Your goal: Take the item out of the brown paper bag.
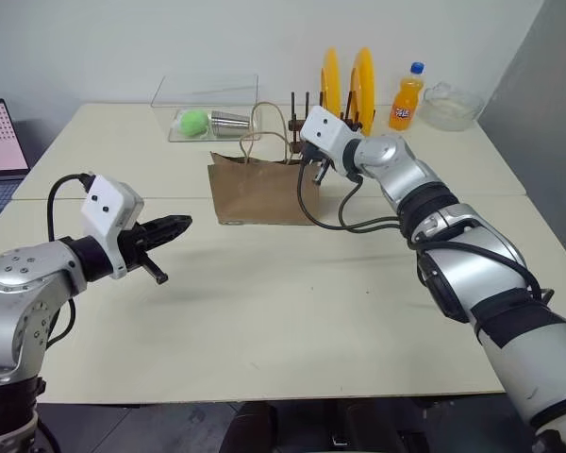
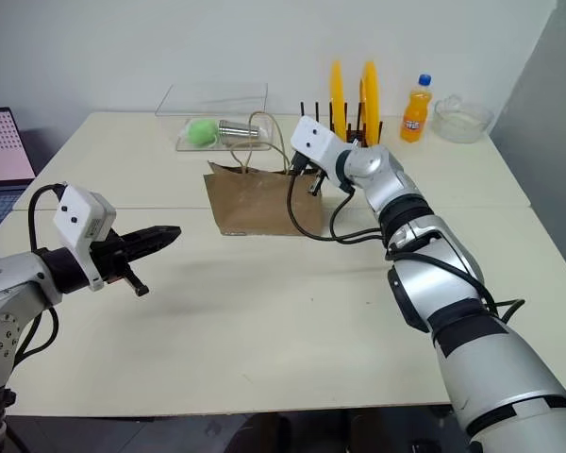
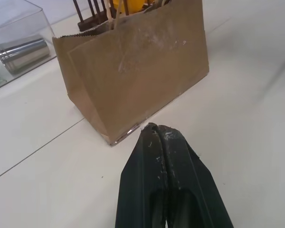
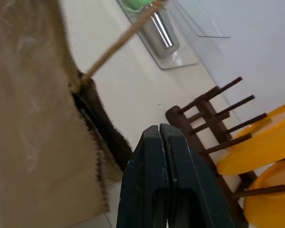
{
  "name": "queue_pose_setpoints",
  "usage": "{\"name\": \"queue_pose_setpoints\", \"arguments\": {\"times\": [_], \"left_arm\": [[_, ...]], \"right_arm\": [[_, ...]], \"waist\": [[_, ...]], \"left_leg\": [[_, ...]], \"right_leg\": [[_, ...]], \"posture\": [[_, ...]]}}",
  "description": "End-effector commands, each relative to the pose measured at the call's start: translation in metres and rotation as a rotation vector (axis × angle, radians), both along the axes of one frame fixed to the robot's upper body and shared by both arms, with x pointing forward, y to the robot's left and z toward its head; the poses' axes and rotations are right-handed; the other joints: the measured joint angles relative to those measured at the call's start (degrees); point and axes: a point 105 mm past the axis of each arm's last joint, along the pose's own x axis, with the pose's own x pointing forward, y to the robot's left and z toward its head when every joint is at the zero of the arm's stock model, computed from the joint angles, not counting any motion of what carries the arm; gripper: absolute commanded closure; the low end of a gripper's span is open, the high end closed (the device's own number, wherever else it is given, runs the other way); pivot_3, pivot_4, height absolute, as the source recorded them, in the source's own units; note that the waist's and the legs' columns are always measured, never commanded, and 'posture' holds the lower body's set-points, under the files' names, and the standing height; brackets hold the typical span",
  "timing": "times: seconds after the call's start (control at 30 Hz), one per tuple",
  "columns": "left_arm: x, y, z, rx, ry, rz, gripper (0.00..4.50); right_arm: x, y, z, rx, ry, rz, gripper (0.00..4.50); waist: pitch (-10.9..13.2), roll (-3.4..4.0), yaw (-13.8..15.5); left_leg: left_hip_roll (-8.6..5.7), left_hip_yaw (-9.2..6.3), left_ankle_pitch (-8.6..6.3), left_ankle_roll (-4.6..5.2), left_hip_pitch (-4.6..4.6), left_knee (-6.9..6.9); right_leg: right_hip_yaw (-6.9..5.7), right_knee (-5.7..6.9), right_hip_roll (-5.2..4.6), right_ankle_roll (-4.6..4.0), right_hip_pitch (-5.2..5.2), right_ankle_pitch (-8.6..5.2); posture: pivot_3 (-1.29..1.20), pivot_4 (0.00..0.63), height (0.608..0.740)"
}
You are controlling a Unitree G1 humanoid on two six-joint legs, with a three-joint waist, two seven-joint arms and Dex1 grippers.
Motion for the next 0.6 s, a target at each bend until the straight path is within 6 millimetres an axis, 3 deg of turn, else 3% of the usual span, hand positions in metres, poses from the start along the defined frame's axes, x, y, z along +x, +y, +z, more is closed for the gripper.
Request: {"name": "queue_pose_setpoints", "arguments": {"times": [0.03,0.37,0.6], "left_arm": [[-0.004,0.009,0.006,0.043,-0.015,0.002,4.5],[-0.022,0.04,-0.007,0.095,0.104,0.007,4.5],[-0.028,0.037,-0.008,0.097,0.129,-0.035,4.5]], "right_arm": [[-0.008,0.018,0.022,0.001,-0.036,0.094,4.47],[-0.037,0.029,-0.001,-0.083,0.114,0.375,4.47],[-0.051,0.029,-0.017,-0.12,0.187,0.481,4.47]], "waist": [[0.0,0.01,-0.04],[0.05,0.08,-0.09],[0.04,0.07,-0.07]], "left_leg": [[0.0,-0.01,0.0,0.0,0.0,0.0],[0.01,-0.03,-0.08,0.14,0.02,-0.09],[0.0,-0.04,-0.08,0.15,0.09,-0.16]], "right_leg": [[0.0,0.0,0.0,0.0,0.0,0.0],[-0.03,-0.03,0.0,-0.01,-0.02,-0.01],[-0.04,0.0,-0.01,-0.01,0.0,-0.01]], "posture": [[0.0,0.15,0.74],[0.0,0.15,0.74],[0.0,0.15,0.74]]}}
